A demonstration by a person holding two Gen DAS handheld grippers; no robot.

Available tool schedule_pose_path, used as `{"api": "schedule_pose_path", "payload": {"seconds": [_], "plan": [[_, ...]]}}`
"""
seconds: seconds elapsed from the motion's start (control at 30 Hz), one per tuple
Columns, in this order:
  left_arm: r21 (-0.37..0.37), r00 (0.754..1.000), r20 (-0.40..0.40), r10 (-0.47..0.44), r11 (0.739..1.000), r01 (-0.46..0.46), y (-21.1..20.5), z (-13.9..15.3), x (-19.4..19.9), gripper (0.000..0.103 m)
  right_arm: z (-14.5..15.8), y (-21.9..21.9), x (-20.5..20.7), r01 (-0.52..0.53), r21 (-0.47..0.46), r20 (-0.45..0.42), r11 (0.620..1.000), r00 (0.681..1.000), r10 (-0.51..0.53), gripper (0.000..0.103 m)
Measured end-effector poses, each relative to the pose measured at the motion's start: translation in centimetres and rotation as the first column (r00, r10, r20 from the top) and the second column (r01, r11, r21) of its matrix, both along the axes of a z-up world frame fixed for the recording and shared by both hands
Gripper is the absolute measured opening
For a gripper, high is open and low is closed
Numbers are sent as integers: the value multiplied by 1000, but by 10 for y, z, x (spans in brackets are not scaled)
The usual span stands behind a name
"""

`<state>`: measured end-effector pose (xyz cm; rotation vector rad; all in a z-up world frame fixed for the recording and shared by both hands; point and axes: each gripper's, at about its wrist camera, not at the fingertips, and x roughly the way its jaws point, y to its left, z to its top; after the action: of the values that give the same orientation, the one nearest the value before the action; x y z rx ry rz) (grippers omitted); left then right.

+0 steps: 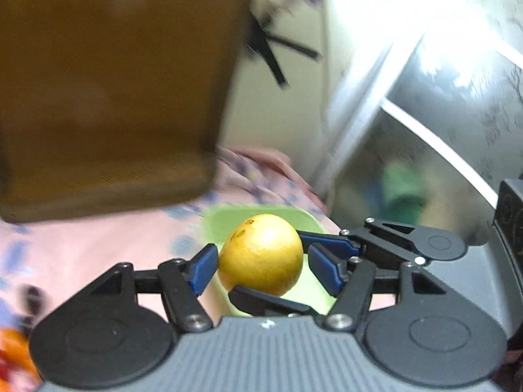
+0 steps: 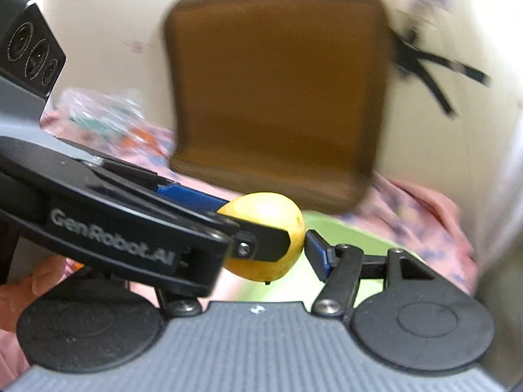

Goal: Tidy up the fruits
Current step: 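Clamp the yellow lemon between the right and left grippers, then carry the lemon with both grippers into the green basket and release, then grasp the dark plum with the left gripper while the right gripper grasps a tangerine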

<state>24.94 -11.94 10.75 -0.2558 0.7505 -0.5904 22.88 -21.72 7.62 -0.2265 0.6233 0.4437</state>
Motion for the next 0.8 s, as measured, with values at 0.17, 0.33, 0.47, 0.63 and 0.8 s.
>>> {"api": "schedule_pose_path", "payload": {"seconds": [0.17, 0.33, 0.47, 0.63, 0.8], "plan": [[-37, 990, -136, -34, 999, 29, -48, -40, 12, 62, -27, -44, 1, 75, -13, -64, 997, 995, -76, 66], [29, 991, -133, -21, 999, 25, -69, -54, 16, 61, -46, -62, 4, 118, 53, -104, 992, 988, -112, 67], [56, 994, -105, -2, 998, 8, -70, -45, 8, 67, -44, -82, -15, 139, 125, -52, 982, 990, -133, 67], [31, 1000, 25, 9, 999, -10, -41, -9, -40, 72, -29, -96, -65, 156, 227, 55, 961, 983, -173, 72], [50, 975, 200, 102, 992, -114, 27, 11, -126, 80, -36, -96, -133, 94, 409, 115, 908, 981, -154, 72]]}}
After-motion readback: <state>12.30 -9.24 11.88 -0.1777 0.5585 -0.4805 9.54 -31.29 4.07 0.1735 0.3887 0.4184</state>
